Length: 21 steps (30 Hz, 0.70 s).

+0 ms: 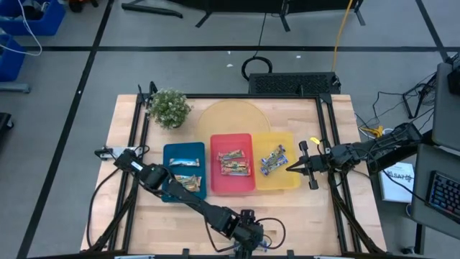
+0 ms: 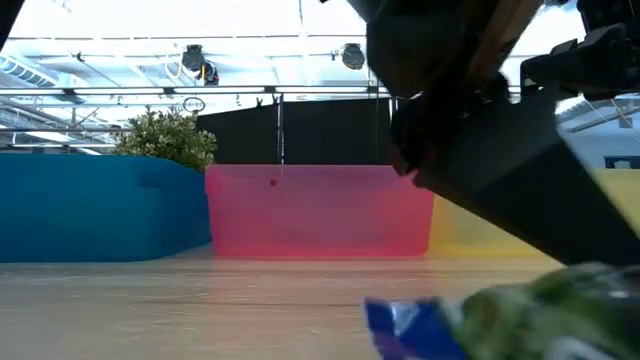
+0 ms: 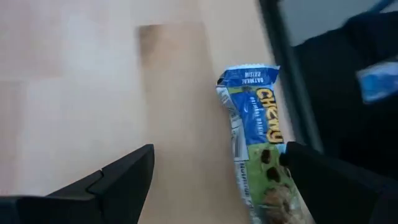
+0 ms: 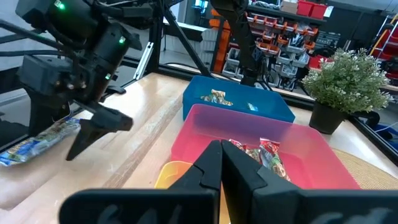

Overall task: Pick and place Granola Bars by type
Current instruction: Put the blue granola bar into the yellow bin

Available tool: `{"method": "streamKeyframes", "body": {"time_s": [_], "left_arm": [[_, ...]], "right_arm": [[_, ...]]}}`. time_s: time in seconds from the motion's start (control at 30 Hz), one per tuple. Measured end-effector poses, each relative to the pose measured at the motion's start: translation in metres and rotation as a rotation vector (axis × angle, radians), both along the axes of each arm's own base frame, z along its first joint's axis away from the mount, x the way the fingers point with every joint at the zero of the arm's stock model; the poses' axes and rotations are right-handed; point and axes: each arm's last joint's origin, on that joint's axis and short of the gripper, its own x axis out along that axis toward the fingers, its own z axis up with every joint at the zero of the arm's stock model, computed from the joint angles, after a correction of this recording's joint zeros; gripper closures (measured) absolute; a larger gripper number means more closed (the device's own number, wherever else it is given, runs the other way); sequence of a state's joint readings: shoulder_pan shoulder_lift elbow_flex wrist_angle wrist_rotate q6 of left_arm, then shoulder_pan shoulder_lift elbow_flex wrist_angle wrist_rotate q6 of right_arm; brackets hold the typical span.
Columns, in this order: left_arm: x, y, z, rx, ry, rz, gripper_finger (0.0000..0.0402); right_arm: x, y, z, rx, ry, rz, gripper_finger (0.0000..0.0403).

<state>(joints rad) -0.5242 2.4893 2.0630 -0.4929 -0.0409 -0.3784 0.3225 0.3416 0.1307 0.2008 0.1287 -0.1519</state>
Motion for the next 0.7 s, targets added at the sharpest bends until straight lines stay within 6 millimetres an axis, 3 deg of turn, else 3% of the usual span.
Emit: {"method": "streamKeyframes", "body": {"time_s": [0.4,0.7], "left_arm": [[-0.001,-0.002,-0.016,0.037,0.034,0.026,0.0034],[0.003,0.029,-0.022,0.193,0.094,0.138,0.0034]], "right_arm": [[0.000,0.000,0.000,0.001,0.000,-0.001,0.0403],[0.000,0.000,0.000,0.000,0.003,-0.001,0.0403]]}}
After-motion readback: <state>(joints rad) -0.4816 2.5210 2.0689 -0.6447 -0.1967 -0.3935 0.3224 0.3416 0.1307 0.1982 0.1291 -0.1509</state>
